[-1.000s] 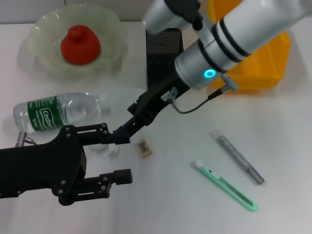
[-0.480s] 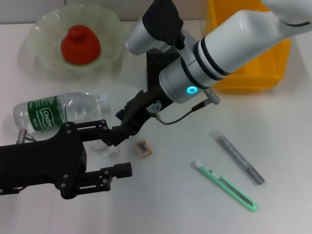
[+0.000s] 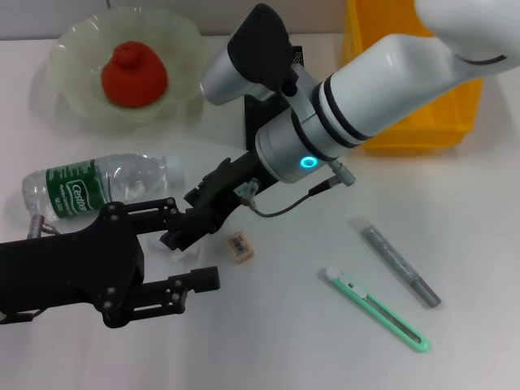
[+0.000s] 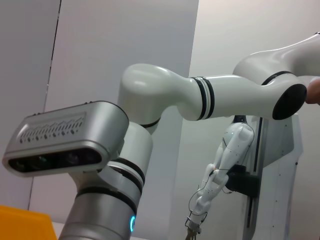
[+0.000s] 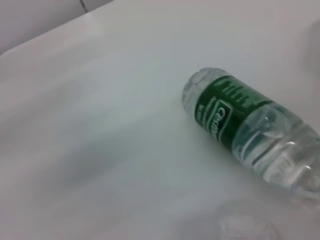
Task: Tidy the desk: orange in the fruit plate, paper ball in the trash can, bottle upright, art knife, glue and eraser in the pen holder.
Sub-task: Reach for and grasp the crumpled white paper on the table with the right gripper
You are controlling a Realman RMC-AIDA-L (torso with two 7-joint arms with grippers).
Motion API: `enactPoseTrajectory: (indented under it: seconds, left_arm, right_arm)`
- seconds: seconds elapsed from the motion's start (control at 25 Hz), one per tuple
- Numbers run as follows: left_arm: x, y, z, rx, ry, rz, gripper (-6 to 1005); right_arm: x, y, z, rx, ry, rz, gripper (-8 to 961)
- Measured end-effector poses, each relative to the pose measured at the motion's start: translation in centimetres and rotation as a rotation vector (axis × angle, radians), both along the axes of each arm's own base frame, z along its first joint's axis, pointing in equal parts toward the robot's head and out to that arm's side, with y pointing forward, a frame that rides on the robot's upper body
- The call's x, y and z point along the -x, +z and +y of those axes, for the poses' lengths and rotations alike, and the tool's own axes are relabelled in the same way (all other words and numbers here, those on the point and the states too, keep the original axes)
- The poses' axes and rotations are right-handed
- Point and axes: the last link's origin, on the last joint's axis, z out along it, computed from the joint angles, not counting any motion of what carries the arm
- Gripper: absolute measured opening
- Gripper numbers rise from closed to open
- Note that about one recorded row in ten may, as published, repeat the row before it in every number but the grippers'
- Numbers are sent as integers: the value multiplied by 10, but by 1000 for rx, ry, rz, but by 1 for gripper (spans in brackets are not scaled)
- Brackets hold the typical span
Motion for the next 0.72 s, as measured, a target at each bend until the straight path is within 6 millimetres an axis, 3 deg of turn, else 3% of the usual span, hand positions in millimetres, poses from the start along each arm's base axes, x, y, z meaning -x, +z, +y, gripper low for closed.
enactPoseTrajectory:
  seconds: [0.72]
  left_arm:
    - [-1,-3,2,-2,4,2,639]
  right_arm:
    - [-9,-16,-4,-51,38,-32,741]
